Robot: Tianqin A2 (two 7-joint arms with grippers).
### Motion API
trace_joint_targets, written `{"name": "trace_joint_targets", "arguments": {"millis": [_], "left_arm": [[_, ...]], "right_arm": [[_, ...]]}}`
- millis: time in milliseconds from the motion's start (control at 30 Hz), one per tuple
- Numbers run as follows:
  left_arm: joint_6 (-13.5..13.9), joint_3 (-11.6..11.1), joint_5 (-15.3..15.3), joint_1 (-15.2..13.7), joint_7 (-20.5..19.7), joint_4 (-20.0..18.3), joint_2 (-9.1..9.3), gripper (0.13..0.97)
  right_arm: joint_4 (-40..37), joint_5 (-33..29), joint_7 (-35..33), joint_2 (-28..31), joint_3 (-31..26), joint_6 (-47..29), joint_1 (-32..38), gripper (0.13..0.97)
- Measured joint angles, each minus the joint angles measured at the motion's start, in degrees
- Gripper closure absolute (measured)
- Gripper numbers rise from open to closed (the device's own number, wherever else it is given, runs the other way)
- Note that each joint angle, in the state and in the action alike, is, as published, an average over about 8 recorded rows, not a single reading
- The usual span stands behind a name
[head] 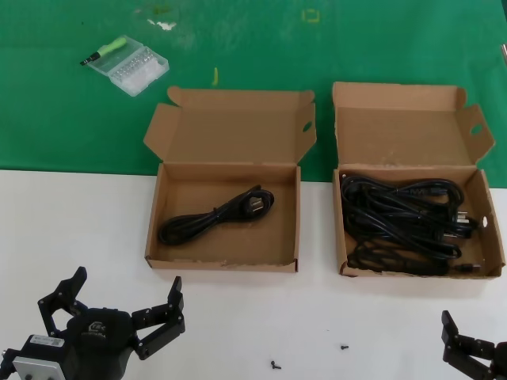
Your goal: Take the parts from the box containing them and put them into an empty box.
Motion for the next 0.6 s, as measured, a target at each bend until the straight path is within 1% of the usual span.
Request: {"name": "trace_joint_targets", "arguments": {"millis": [600], "left_arm": [[0.0,0.0,0.0,0.0,0.0,0.0,0.0,0.132]], "right_arm": [[0.0,0.0,0.0,0.0,0.0,0.0,0.0,0.129]]}}
